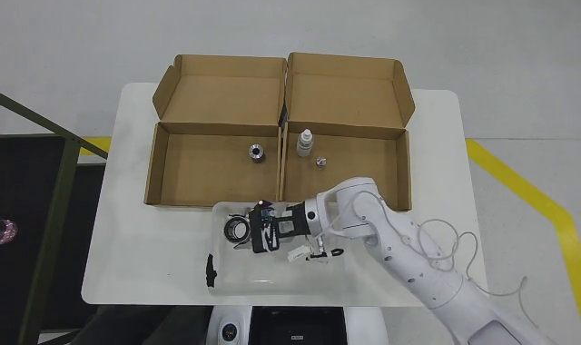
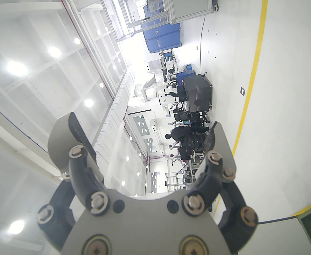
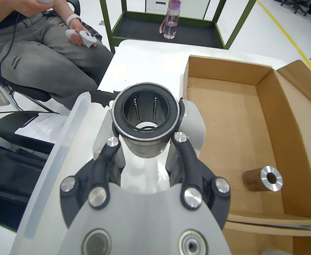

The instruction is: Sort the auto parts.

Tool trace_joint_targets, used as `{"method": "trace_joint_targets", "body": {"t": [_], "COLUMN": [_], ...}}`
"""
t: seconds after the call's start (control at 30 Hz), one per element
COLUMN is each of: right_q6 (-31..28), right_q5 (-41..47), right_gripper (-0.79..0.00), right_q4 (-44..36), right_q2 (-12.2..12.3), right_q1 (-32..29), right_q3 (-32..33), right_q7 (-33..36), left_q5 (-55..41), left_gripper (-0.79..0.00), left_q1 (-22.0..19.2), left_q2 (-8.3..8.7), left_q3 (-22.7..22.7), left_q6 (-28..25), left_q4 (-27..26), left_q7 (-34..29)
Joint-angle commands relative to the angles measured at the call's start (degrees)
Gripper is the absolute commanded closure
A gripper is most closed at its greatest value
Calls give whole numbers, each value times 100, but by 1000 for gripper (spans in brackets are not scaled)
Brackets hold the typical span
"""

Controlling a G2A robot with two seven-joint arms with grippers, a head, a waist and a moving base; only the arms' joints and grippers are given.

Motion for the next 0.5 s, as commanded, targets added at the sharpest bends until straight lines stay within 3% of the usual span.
{"method": "trace_joint_targets", "body": {"t": [0.0,0.47], "right_q6": [20,41], "right_q5": [27,331], "right_gripper": [0,0], "right_q4": [4,106], "right_q2": [1,84], "right_q1": [39,226], "right_q3": [45,666], "right_q7": [-43,-438], "left_q5": [0,0], "left_gripper": [-785,-785], "left_q1": [0,0], "left_q2": [0,0], "left_q3": [0,0], "left_q6": [0,0], "left_q4": [0,0], "left_q7": [0,0]}}
